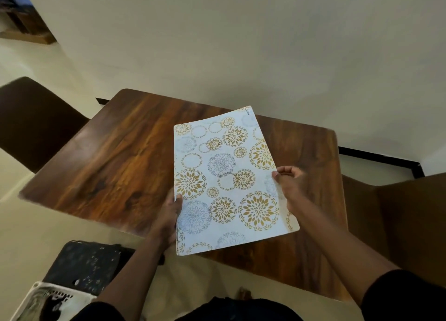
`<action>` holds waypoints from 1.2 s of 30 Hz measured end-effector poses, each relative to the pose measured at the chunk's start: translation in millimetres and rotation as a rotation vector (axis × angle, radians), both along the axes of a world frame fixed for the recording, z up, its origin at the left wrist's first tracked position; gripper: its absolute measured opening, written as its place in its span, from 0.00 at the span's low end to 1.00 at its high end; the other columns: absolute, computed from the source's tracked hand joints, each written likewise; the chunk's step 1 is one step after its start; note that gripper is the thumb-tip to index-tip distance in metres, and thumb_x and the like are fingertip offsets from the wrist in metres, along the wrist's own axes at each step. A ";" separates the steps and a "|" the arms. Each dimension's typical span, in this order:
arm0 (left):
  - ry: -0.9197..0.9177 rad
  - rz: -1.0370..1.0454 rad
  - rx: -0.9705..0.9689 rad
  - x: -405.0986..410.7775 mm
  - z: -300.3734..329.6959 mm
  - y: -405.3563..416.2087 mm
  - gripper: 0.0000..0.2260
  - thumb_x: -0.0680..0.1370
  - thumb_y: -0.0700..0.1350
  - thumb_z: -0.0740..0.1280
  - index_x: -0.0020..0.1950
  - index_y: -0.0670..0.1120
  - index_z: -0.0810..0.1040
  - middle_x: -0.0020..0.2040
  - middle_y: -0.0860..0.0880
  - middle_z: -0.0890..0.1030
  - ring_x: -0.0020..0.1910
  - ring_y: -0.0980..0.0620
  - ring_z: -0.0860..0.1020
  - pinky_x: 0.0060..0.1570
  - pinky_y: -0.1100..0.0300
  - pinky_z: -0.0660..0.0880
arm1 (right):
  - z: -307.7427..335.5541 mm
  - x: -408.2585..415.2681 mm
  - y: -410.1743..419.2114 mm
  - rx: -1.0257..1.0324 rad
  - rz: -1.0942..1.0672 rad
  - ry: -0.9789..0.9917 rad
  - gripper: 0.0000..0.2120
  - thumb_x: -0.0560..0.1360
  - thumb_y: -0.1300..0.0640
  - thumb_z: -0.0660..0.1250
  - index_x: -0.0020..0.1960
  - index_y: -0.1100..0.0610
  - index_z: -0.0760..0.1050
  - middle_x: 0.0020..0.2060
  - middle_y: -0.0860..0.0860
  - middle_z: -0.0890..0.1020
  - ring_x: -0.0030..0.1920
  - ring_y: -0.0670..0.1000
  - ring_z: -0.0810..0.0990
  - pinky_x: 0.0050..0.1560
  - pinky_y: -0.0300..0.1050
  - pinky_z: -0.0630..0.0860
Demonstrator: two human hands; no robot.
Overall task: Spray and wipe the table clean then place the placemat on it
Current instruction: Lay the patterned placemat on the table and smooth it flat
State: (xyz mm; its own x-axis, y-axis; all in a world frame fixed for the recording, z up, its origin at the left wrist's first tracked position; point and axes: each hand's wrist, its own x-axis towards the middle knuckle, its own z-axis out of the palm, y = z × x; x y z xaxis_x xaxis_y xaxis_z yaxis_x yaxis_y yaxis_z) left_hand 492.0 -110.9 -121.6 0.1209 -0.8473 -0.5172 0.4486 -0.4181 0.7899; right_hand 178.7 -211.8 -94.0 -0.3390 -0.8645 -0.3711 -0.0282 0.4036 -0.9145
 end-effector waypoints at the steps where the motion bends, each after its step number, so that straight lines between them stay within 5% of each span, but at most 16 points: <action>1: 0.000 -0.014 -0.004 -5.5 0.7 -5.4 0.17 0.90 0.46 0.56 0.79 0.53 0.68 0.70 0.43 0.83 0.67 0.36 0.83 0.62 0.32 0.80 | -0.6 -6.6 -2.1 -0.001 -0.008 0.012 0.05 0.75 0.63 0.75 0.47 0.56 0.80 0.46 0.56 0.86 0.49 0.59 0.86 0.51 0.58 0.85; 4: 0.011 -0.043 0.014 -18.4 4.6 -17.9 0.18 0.89 0.45 0.57 0.80 0.56 0.67 0.69 0.44 0.83 0.65 0.37 0.83 0.58 0.33 0.83 | -2.3 -24.4 -5.5 -0.006 -0.018 0.040 0.05 0.77 0.63 0.73 0.47 0.55 0.78 0.46 0.55 0.85 0.50 0.58 0.85 0.49 0.54 0.82; 8: -0.010 -0.103 0.004 -24.6 3.3 -35.8 0.20 0.89 0.46 0.57 0.82 0.54 0.65 0.73 0.42 0.80 0.69 0.35 0.81 0.66 0.28 0.76 | -2.9 -45.0 -7.8 -0.008 -0.009 0.065 0.05 0.80 0.62 0.69 0.49 0.54 0.75 0.49 0.56 0.85 0.49 0.58 0.84 0.46 0.52 0.80; 13: -0.116 -0.183 0.048 -29.2 5.4 -63.0 0.14 0.89 0.45 0.59 0.75 0.53 0.70 0.66 0.42 0.84 0.61 0.36 0.85 0.52 0.38 0.84 | -2.4 -58.4 -8.5 -0.005 -0.023 0.040 0.05 0.81 0.64 0.67 0.51 0.54 0.75 0.48 0.54 0.84 0.46 0.52 0.83 0.46 0.50 0.80; 18: -0.131 -0.231 0.111 -33.8 4.4 -92.9 0.17 0.89 0.43 0.58 0.78 0.53 0.66 0.66 0.44 0.83 0.63 0.36 0.82 0.59 0.40 0.81 | -8.0 -55.3 -6.5 0.000 -0.112 0.024 0.06 0.82 0.64 0.66 0.56 0.56 0.77 0.49 0.52 0.85 0.47 0.52 0.85 0.45 0.50 0.83; 21: -0.122 -0.241 0.099 -27.8 2.2 -108.0 0.15 0.89 0.40 0.59 0.75 0.50 0.69 0.63 0.43 0.84 0.59 0.39 0.83 0.53 0.45 0.81 | -12.5 -48.6 -2.8 0.023 -0.193 0.007 0.06 0.81 0.64 0.67 0.56 0.56 0.77 0.50 0.54 0.85 0.46 0.53 0.85 0.46 0.51 0.83; 27: -0.005 -0.286 0.096 1.4 -11.8 -128.0 0.17 0.88 0.38 0.59 0.77 0.48 0.72 0.70 0.38 0.81 0.69 0.32 0.79 0.69 0.31 0.74 | -13.5 -30.2 4.9 0.091 -0.311 -0.048 0.07 0.81 0.64 0.68 0.58 0.57 0.78 0.50 0.53 0.85 0.46 0.53 0.86 0.40 0.47 0.82; 33: 0.024 -0.323 0.111 16.3 -19.0 -136.1 0.17 0.88 0.38 0.58 0.76 0.46 0.74 0.66 0.40 0.85 0.65 0.35 0.82 0.52 0.41 0.86 | -13.4 -15.7 18.5 0.137 -0.366 -0.129 0.08 0.81 0.65 0.68 0.59 0.60 0.77 0.51 0.56 0.85 0.48 0.56 0.85 0.40 0.48 0.81; 36: 0.000 -0.340 0.116 18.6 -19.5 -137.2 0.15 0.89 0.38 0.58 0.73 0.47 0.76 0.66 0.40 0.84 0.64 0.37 0.83 0.54 0.42 0.85 | -18.2 -14.0 23.5 0.130 -0.426 -0.133 0.08 0.80 0.66 0.68 0.58 0.60 0.79 0.51 0.56 0.86 0.48 0.56 0.86 0.44 0.49 0.82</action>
